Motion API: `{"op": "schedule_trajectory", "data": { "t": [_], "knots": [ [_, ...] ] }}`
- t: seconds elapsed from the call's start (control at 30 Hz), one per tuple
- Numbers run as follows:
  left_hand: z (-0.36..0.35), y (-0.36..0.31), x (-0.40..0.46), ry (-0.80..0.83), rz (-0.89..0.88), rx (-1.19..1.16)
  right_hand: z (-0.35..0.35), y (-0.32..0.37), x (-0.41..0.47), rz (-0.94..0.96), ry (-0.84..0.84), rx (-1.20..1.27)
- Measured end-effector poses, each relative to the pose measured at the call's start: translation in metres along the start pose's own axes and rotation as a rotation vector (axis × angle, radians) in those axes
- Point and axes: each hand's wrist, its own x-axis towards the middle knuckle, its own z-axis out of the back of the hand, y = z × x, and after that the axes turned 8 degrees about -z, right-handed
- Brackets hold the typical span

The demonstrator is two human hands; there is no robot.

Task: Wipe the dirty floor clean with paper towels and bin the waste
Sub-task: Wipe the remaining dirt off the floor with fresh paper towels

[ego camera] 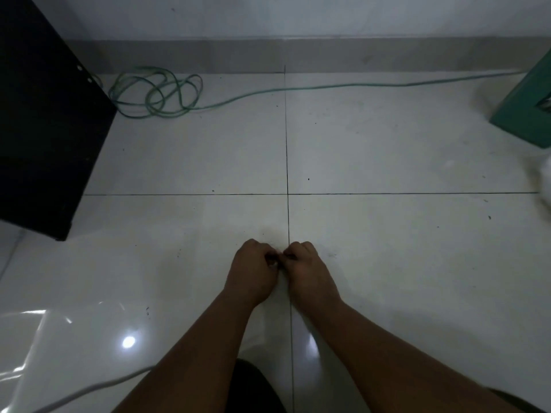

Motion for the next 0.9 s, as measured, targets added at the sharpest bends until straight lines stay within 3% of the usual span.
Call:
{"op": "schedule_trajectory", "data": {
  "t": [0.17, 0.33, 0.4, 0.53, 0.7, 0.83, 0.9],
  "knots": [
    [-0.012, -0.019, -0.009, 0.073, 0.073, -0.177, 0.02, -0.025, -0.017, -0.067, -0.038, 0.171],
    [-0.016, -0.023, -0.011, -0.021, 0.184, -0.458, 0.032, -0.024, -0.022, -0.283, -0.186, 0.226],
    [-0.013, -0.022, -0.013, -0.099, 0.235, -0.554, 0.028, -0.013, -0.023, -0.379, -0.136, 0.165],
    [-0.01, -0.015, -0.017, -0.26, 0.242, -0.347, 0.009, 0.012, -0.015, -0.423, 0.042, 0.056],
    [-0.013, -0.013, -0.018, -0.138, 0.24, -0.188, -0.004, 0.023, -0.009, -0.38, 0.093, 0.103],
    [-0.018, -0.018, -0.014, -0.175, 0.246, -0.173, -0.006, 0.017, -0.022, -0.424, 0.086, 0.317],
    [-0.022, -0.021, -0.013, -0.166, 0.223, -0.17, 0.001, 0.009, -0.03, -0.34, 0.115, 0.251]
  ]
}}
